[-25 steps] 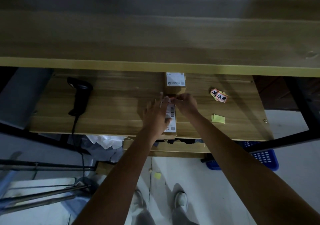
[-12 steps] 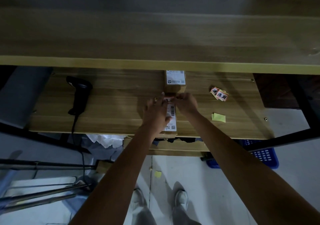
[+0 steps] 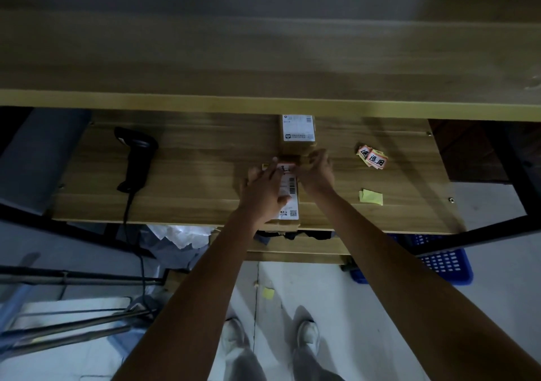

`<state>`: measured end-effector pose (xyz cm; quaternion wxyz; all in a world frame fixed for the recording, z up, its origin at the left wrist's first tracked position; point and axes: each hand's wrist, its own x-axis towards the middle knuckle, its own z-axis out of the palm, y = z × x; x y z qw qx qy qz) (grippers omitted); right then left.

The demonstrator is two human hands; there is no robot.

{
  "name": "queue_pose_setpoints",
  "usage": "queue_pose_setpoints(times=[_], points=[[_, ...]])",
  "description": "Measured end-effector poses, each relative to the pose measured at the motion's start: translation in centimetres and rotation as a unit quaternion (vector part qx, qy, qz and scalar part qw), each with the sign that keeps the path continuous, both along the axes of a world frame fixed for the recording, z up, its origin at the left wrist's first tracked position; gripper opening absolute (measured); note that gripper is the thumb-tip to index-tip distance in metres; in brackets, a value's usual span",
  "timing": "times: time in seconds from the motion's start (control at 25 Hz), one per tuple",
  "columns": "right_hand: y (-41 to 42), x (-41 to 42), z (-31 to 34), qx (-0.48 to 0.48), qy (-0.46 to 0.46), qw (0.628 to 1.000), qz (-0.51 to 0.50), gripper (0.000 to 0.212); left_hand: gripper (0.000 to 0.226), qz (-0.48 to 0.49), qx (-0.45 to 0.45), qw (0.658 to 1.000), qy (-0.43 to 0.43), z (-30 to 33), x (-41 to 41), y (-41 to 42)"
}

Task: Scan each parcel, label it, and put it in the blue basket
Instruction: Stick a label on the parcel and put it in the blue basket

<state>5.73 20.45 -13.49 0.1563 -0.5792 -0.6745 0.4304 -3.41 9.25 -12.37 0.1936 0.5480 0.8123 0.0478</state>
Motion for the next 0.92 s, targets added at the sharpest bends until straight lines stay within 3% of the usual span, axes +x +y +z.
queue_pose_setpoints(times=[0.08, 0.2, 0.6, 0.92], points=[[-1.4, 0.3, -0.2, 0.087, -0.02, 0.996, 0.032, 0.059, 0.077, 0.0, -0.007, 1.0, -0.015, -0.5, -0.4, 0.2], [-4.8, 0.6, -1.7, 0.256, -0.091, 0.953, 0.132, 0.061, 0.08, -0.003, -0.008, 1.0, -0.017, -0.6, -0.4, 0.1], [-5.4, 1.6, -3.2, 0.247, -0.099, 0.952, 0.149, 0.052, 0.083, 0.009, -0.019, 1.0, -0.006, 0.2, -0.3, 0.2], [-5.6, 1.6, -2.8, 0.261, -0.054, 0.956, 0.126, 0.05, 0.081, 0.028, 0.004, 1.0, -0.007, 1.1, -0.2, -0.2]])
